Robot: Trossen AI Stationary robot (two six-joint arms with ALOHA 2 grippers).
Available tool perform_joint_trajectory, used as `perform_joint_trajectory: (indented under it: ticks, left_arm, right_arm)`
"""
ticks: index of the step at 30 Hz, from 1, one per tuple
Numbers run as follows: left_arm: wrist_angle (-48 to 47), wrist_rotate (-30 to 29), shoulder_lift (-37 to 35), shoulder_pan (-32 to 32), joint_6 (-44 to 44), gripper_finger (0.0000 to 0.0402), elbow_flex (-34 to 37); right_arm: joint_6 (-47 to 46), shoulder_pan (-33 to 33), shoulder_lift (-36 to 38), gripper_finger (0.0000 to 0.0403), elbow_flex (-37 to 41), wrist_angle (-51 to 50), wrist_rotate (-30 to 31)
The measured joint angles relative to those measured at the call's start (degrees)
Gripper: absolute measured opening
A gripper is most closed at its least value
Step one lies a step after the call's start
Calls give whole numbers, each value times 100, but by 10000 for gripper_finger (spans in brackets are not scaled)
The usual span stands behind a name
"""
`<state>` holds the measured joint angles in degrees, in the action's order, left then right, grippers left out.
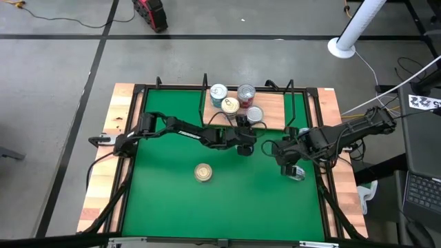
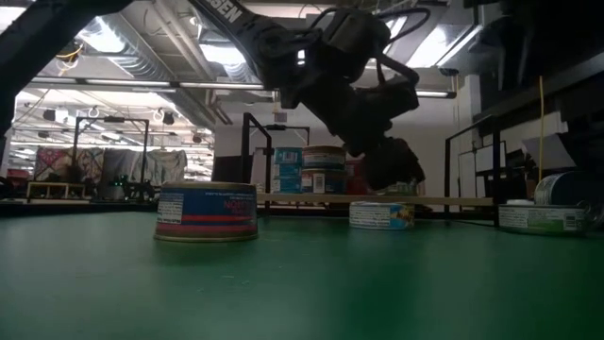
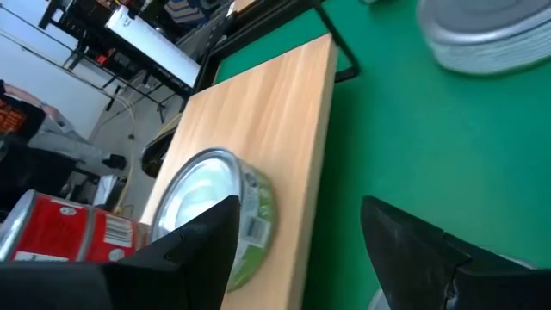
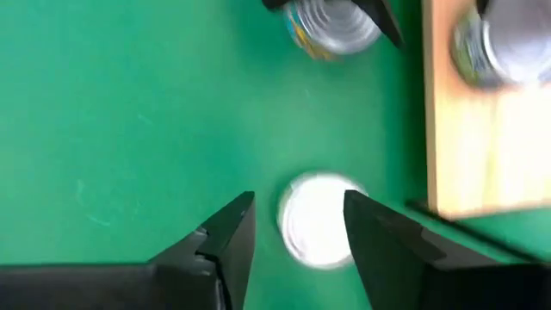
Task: Stack canned seafood by type on shelf
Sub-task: Put the green tuna can on the shelf
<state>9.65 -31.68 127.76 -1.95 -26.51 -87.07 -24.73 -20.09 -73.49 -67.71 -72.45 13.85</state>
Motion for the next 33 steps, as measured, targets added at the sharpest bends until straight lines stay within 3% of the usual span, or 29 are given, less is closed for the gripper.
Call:
perform_joint_trajectory:
  ticks: [10,17,23,33]
  left_arm:
    - [-1,2,0,162,248,239,0]
    - [-2,2,0,172,283,239,0]
    - [-2,2,0,172,419,239,0]
    - [-4,11,0,173,426,239,0]
  right_arm:
    - [-1501,-882,0,177,1,-536,-4]
    - [-2074,-1656,0,177,17,-607,-189]
    - [-2920,-2266,-2,177,512,-672,-243]
    - [-3276,-2416,98,177,1197,-566,-598]
